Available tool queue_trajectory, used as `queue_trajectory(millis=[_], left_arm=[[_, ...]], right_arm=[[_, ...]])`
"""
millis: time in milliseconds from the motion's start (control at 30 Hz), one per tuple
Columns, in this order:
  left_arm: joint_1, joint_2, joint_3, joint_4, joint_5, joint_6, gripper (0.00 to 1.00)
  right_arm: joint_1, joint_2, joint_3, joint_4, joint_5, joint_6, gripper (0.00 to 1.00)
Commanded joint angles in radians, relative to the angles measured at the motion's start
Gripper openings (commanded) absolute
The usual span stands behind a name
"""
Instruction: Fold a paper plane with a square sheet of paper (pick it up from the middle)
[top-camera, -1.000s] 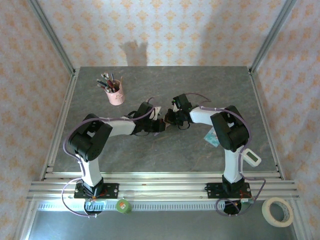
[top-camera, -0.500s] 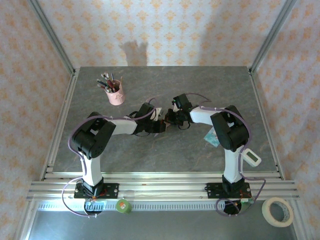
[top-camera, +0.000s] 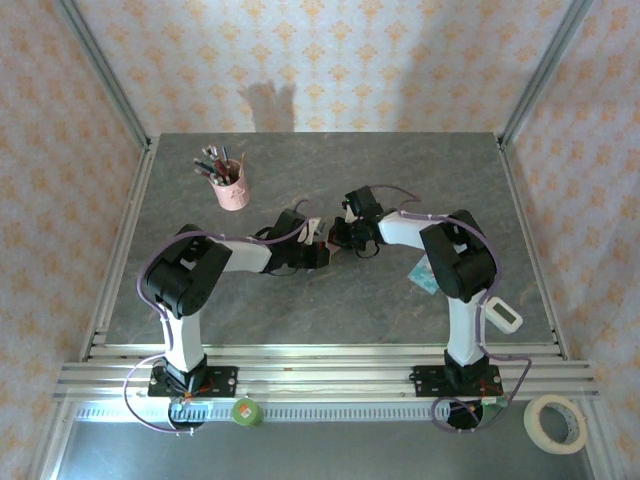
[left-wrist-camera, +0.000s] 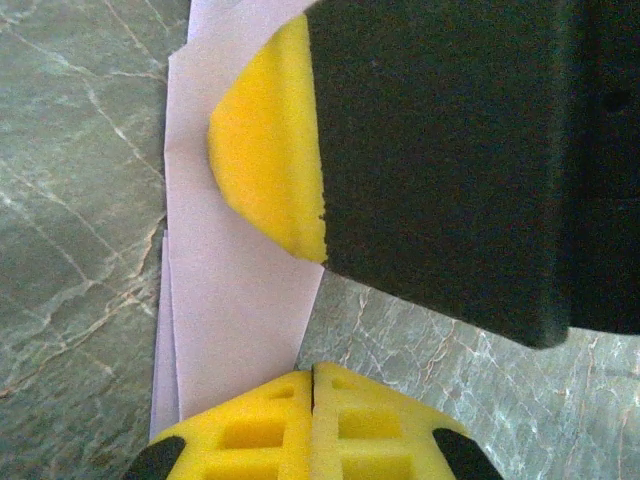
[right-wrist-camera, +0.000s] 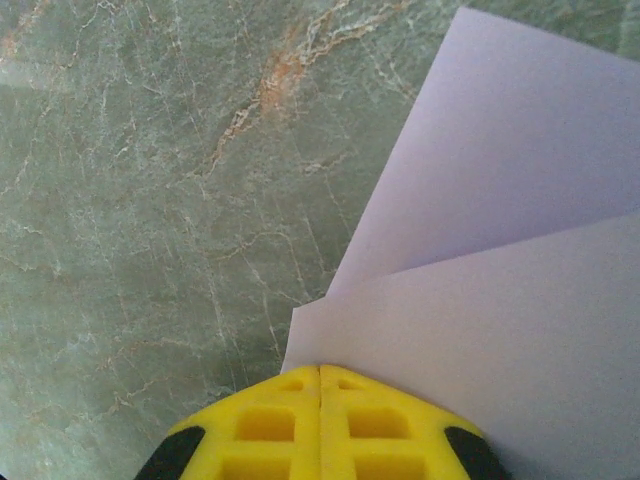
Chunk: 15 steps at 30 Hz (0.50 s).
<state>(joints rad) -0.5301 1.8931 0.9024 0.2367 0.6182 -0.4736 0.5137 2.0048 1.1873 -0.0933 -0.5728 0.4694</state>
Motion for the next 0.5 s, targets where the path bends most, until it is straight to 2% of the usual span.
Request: queue_trajectory(millis=[0, 333, 467], left_arm=[[0.018, -0.003, -0.053, -0.067, 0.008, -0.009, 0.04], [0.048, -0.056, -0.143, -0.017, 0.086, -0.042, 0.04], [0.049, -0.076, -0.164, -0.048, 0.095, -0.010, 0.03]], right_arm=[[-0.010, 0.096, -0.021, -0.159, 0.156, -0.048, 0.00], [-0.016, 0.122, -0.005, -0.210, 0.206, -0.089, 0.00], [-0.018, 0.130, 0.002, -0.215, 0.208, -0.095, 0.00]])
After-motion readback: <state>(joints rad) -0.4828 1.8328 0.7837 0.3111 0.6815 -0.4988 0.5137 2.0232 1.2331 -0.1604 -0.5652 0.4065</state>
